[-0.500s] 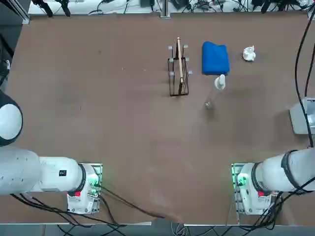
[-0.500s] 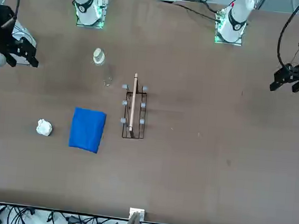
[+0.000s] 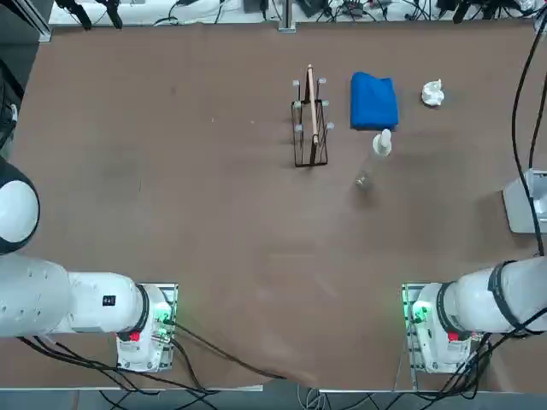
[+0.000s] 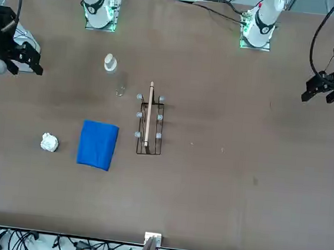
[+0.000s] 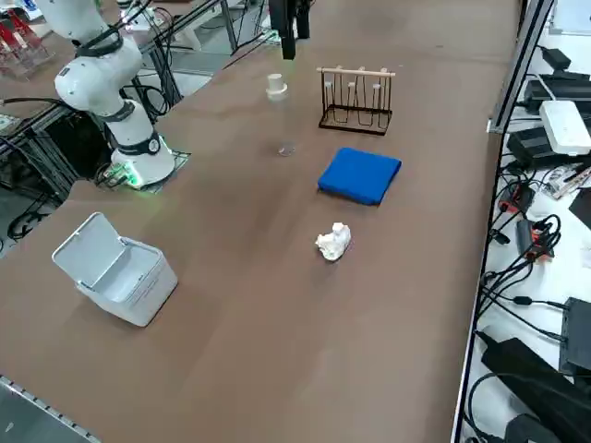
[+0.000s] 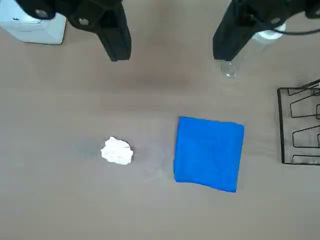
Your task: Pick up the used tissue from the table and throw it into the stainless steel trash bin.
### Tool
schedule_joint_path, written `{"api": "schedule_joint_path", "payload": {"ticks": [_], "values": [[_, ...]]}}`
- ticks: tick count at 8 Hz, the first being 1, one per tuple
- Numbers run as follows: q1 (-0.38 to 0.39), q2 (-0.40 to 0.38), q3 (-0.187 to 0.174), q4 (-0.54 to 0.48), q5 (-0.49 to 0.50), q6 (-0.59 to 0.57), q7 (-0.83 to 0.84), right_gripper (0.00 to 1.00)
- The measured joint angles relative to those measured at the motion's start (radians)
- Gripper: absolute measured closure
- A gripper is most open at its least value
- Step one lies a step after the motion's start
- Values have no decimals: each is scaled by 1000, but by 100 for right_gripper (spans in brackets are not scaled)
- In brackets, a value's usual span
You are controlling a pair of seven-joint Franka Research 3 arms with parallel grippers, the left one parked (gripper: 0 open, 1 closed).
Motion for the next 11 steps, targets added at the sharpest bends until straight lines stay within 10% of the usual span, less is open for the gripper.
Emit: {"api": "schedule_joint_path", "payload": {"ticks": [7, 11], "values": [[-91, 369, -3, -27, -32, 447, -577, 0], [-105, 534, -3, -26, -241, 574, -764, 0]]}}
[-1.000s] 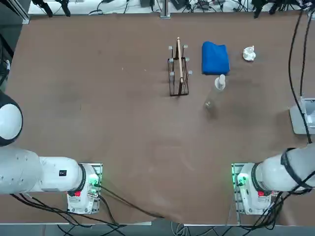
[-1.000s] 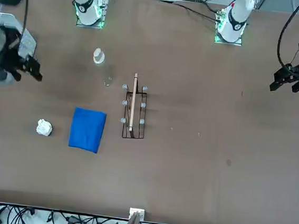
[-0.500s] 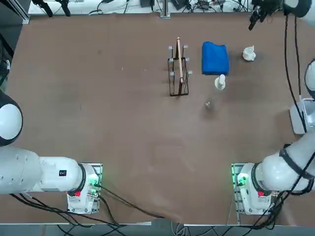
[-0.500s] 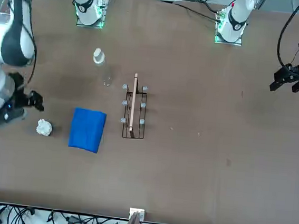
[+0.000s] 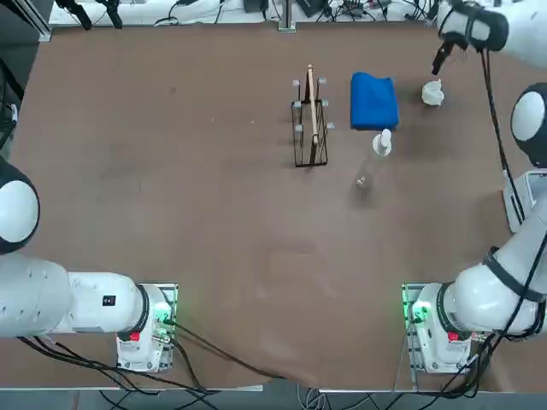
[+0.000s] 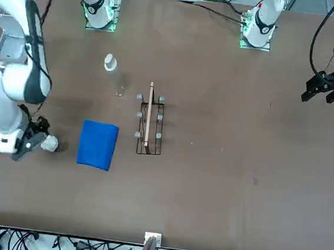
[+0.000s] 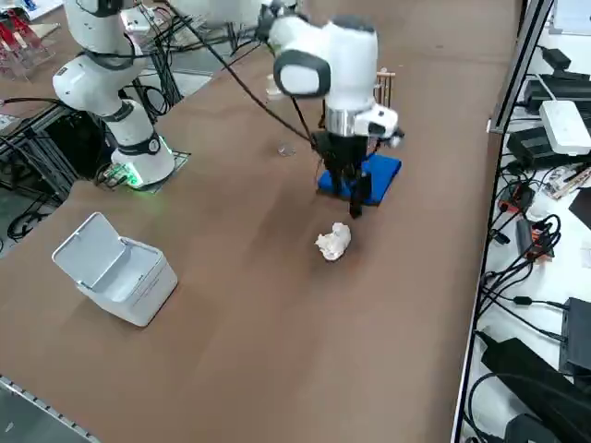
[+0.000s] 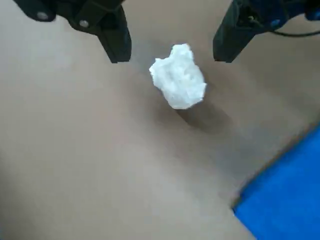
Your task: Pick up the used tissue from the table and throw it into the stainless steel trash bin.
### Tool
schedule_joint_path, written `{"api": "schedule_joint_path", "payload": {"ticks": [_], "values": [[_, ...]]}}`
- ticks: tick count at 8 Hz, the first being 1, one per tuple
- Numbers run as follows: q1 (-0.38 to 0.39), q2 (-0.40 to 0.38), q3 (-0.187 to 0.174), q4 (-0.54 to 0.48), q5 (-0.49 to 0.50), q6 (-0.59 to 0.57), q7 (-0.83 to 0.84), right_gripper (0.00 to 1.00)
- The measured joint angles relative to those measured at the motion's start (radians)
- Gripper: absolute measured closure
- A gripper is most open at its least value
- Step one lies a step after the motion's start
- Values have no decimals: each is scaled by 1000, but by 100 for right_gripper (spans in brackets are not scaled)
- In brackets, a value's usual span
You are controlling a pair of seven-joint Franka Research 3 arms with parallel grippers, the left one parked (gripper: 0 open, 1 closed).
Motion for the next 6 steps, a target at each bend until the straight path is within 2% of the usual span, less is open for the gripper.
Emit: {"api": "schedule_joint_path", "payload": {"ticks": [2, 6], "values": [[0, 51, 0, 0, -35, 8, -68, 0], [-12, 79, 1, -3, -35, 13, -139, 0]]}}
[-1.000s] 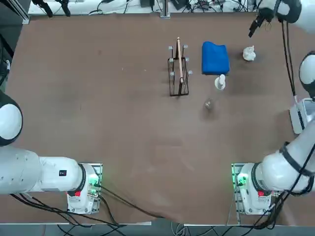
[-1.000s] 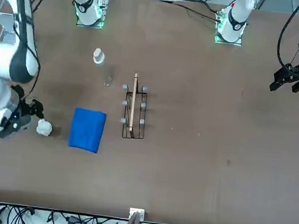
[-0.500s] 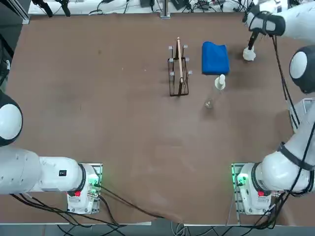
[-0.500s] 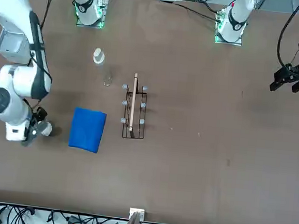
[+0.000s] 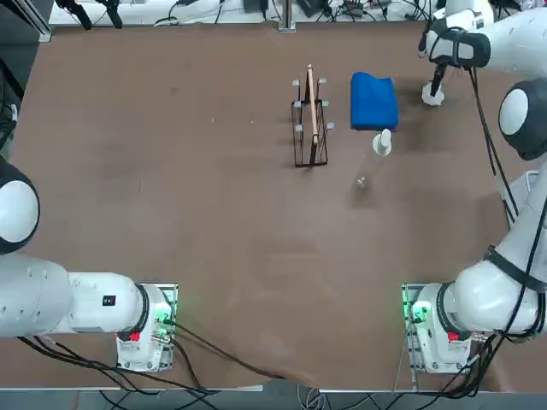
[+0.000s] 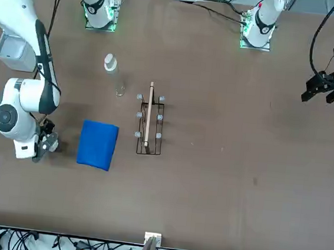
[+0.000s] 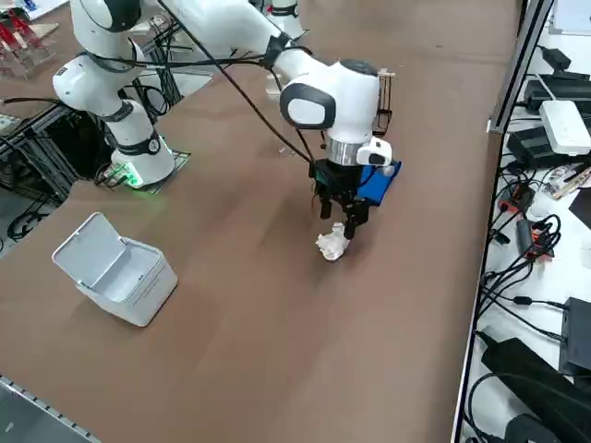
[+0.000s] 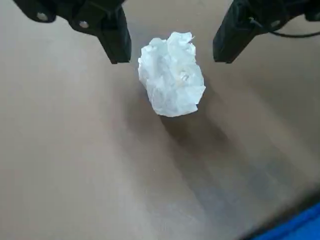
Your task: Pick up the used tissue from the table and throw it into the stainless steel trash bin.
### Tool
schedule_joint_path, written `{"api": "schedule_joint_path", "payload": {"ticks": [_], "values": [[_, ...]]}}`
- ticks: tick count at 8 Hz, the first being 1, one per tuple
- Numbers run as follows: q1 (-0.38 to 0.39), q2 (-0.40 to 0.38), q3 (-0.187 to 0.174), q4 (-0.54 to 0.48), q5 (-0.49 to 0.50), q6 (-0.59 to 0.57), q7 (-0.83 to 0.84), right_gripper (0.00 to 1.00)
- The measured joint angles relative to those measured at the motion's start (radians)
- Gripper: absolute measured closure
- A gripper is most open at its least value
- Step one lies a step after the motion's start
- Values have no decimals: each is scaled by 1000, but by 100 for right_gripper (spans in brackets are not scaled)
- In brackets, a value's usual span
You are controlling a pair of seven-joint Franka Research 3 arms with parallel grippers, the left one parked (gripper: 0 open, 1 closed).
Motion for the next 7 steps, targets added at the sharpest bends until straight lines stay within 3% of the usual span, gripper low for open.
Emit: {"api": "schedule_joint_path", "payload": {"ticks": [4, 5, 7], "values": [[-11, 63, 0, -9, 0, 93, -5, 5], [-13, 75, 0, -9, 0, 108, -5, 13], [-13, 75, 2, -8, 0, 112, -5, 50]]}}
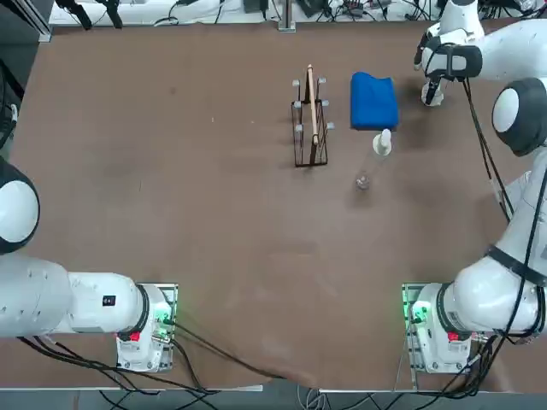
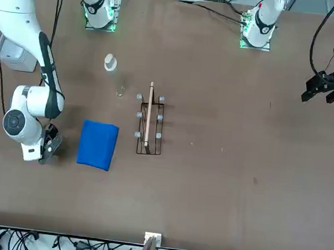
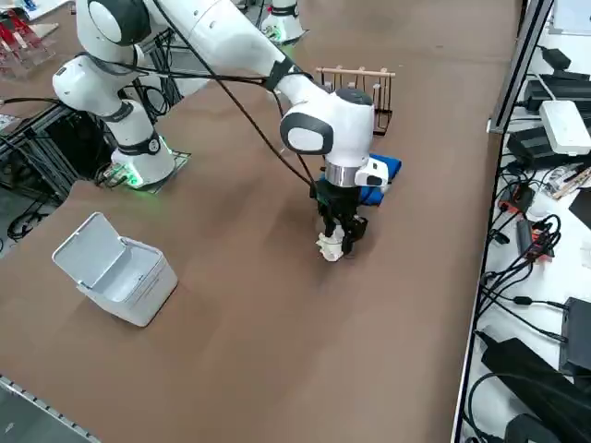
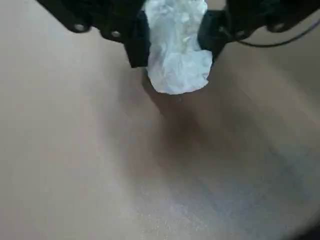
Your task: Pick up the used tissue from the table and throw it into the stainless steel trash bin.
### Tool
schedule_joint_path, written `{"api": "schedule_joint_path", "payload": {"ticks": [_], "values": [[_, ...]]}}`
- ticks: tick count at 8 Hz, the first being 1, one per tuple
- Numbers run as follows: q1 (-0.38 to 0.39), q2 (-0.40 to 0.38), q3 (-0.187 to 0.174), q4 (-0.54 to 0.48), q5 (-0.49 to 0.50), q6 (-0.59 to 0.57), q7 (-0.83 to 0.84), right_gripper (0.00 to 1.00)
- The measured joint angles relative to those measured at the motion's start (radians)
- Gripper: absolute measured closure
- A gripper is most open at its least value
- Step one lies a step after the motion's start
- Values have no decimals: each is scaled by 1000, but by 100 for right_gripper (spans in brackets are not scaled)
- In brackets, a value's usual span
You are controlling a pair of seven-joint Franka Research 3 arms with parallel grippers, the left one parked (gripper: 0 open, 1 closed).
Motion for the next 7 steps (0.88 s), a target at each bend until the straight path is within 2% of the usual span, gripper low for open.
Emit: {"api": "schedule_joint_path", "payload": {"ticks": [1, 3, 5, 7], "values": [[0, -8, 0, 3, 0, -10, 0, 64], [-1, -68, 1, 25, 0, -112, -16, 85], [-10, -186, -3, 43, 0, -268, -44, 85], [-56, -294, -7, 37, -2, -465, -115, 85]]}}
